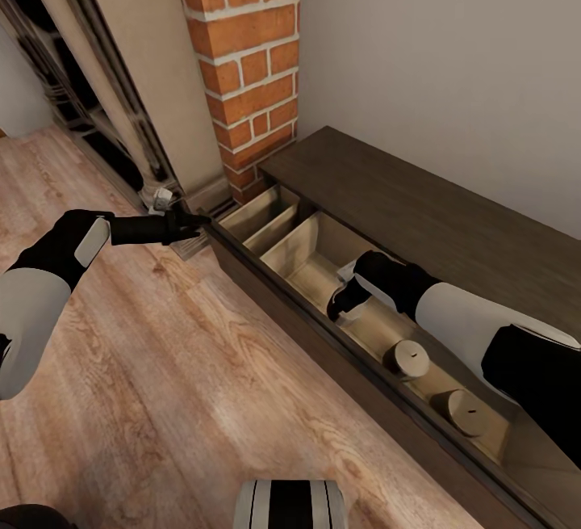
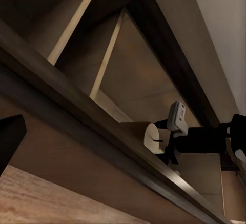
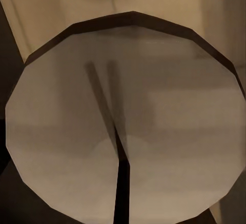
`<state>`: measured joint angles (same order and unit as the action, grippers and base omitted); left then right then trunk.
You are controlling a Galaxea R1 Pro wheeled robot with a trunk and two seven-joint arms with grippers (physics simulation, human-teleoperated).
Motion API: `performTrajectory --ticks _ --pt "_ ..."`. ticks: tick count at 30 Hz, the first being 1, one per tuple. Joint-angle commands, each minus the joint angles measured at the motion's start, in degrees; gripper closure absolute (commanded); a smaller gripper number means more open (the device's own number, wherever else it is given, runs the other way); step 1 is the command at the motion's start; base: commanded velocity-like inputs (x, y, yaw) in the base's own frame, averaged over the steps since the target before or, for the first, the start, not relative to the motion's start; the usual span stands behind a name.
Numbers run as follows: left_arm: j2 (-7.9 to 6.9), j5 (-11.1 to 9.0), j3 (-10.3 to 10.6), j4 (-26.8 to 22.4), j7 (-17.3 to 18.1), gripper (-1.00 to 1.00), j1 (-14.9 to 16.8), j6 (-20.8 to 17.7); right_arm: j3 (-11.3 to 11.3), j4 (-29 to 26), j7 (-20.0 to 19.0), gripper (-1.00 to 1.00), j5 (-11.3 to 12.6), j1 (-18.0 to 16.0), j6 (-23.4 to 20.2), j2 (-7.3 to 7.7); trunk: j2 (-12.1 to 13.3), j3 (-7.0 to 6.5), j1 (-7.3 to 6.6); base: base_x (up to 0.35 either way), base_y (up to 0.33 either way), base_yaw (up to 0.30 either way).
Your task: Place each of the two pumpkins and all three candles from the living room inside a cabinet in the living room (use any cabinet), then make sure every cabinet is closed, and position the cauldron so it is next to a table in the living room.
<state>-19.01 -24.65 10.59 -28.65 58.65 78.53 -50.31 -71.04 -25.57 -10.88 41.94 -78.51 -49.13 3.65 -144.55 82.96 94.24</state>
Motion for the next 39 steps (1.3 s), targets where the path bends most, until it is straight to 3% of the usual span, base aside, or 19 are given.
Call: performTrajectory --ticks 1,19,25,35,39 --pt "-0.06 -0.32 0.31 0.00 0.06 -1.00 0.05 -0.27 -0.23 -0.09 -0.55 1.00 -0.54 -0.07 -0.09 0.05 -0.02 0.04 -0.01 0.000 0.000 0.000" --pt "0.01 -0.32 0.31 0.00 0.00 -1.00 0.05 -0.23 -0.23 -0.09 -0.58 1.00 -0.54 -0.07 -0.09 -0.03 -0.02 0.04 -0.01 0.042 0.000 0.000" --pt "0.02 -0.32 0.31 0.00 0.06 -1.00 0.05 -0.23 -0.23 -0.09 -0.56 1.00 -0.54 -0.07 -0.11 0.02 -0.10 1.37 0.14 0.000 0.000 0.000" --pt "-0.06 -0.32 0.31 -0.02 0.09 -1.00 0.05 -0.23 -0.23 -0.09 -0.47 1.00 -0.63 -0.07 -0.09 -0.03 -0.10 1.37 0.14 0.000 0.000 0.000" --pt "-0.47 -0.26 0.23 -0.01 3.84 -1.00 0.00 0.12 -0.30 -0.08 -0.46 1.00 -0.63 -0.07 -0.09 -0.04 -0.10 1.37 0.14 0.000 0.000 0.000"
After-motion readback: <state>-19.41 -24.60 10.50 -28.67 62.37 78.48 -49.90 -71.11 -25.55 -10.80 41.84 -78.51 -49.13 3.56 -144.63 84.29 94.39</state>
